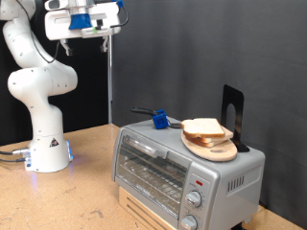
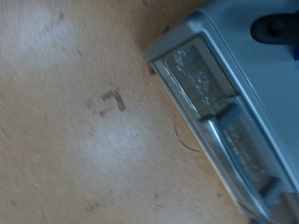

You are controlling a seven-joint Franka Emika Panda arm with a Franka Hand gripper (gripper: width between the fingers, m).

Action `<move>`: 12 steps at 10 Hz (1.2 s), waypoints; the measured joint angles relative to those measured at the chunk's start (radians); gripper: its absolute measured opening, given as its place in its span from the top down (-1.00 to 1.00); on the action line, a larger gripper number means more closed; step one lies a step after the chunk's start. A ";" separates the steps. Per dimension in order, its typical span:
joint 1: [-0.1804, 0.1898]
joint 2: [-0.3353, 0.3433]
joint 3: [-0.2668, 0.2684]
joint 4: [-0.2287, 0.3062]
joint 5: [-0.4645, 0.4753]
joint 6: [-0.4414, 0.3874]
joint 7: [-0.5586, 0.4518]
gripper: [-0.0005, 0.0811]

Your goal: Make a piece of toast with the oven

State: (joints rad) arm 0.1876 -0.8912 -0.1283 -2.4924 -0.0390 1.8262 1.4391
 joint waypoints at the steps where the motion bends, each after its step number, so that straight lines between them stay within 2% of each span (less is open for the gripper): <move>1: 0.013 0.013 -0.017 -0.034 -0.040 0.090 -0.103 -0.99; 2: 0.025 0.039 -0.025 -0.046 -0.072 0.149 -0.177 -0.99; 3: 0.021 0.037 -0.025 -0.045 -0.057 0.138 -0.144 -0.99; 4: 0.038 0.025 -0.044 -0.043 -0.003 0.107 -0.212 -0.99; 5: 0.073 0.005 -0.090 -0.033 0.047 0.061 -0.308 -0.99; 6: 0.098 -0.005 -0.126 -0.019 0.064 0.015 -0.369 -0.99; 7: 0.109 0.003 -0.141 -0.009 0.065 0.006 -0.399 -0.99; 10: 0.109 0.112 -0.142 0.011 0.045 0.068 -0.402 -0.99; 12: 0.109 0.203 -0.142 0.022 0.043 0.168 -0.404 -0.99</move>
State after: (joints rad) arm 0.2965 -0.6886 -0.2706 -2.4708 0.0041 1.9939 1.0352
